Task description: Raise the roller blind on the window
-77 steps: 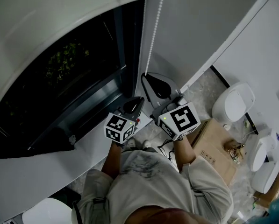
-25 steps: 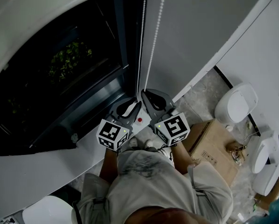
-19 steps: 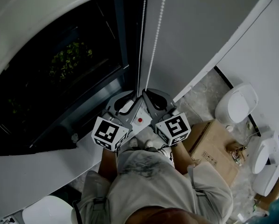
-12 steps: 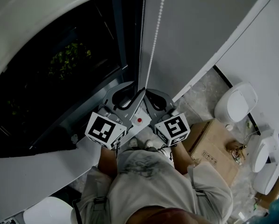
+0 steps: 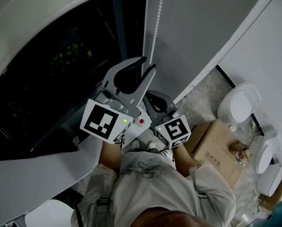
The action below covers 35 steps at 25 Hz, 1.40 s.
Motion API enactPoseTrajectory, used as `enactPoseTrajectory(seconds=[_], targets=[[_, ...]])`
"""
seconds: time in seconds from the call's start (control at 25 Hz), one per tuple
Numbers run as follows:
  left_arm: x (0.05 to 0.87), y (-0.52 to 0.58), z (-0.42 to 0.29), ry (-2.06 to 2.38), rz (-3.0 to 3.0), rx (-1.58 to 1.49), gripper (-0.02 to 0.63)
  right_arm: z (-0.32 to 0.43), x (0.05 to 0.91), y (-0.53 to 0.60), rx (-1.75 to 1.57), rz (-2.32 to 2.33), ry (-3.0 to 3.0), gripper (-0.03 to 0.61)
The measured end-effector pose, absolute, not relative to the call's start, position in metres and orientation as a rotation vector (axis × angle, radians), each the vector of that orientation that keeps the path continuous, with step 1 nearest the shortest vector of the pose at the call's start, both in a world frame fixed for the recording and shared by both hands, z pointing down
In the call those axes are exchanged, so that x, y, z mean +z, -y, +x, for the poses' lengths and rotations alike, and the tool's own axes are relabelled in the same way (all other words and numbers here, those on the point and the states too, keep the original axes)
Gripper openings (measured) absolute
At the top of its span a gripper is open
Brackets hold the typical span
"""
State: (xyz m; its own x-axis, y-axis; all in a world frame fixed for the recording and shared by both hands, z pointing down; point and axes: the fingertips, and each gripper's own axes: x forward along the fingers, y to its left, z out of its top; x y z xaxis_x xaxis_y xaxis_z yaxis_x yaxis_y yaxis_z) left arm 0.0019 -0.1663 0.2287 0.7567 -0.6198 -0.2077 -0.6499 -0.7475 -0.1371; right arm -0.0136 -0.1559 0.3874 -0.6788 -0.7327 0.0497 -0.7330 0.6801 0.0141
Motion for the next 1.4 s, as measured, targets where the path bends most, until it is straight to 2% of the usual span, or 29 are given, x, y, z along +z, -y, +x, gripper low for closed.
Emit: enactPoseTrajectory(seconds=[0.12, 0.24, 0.36, 1.4], targets=[[0.218, 0.167, 0.003, -1.001, -2.737, 0.248, 0.093, -0.016, 0.386, 0.155, 0.003, 1.236, 2.839, 0.011], [0.21, 0.166, 0.006, -1.0, -2.723, 0.294, 0.04, -0.017, 0.384, 0.155, 0.003, 1.238, 2.844, 0.011], [0.21, 0.166, 0.01, -0.992, -2.725, 0.293, 0.015, -0.018, 0.384, 0.155, 0.005, 1.236, 2.844, 0.011], [0.288, 0.172, -0.001, -1.052, -2.876, 0.173, 0.011, -0.021, 0.455, 0.158, 0.098, 1.192, 2.724, 0.011]])
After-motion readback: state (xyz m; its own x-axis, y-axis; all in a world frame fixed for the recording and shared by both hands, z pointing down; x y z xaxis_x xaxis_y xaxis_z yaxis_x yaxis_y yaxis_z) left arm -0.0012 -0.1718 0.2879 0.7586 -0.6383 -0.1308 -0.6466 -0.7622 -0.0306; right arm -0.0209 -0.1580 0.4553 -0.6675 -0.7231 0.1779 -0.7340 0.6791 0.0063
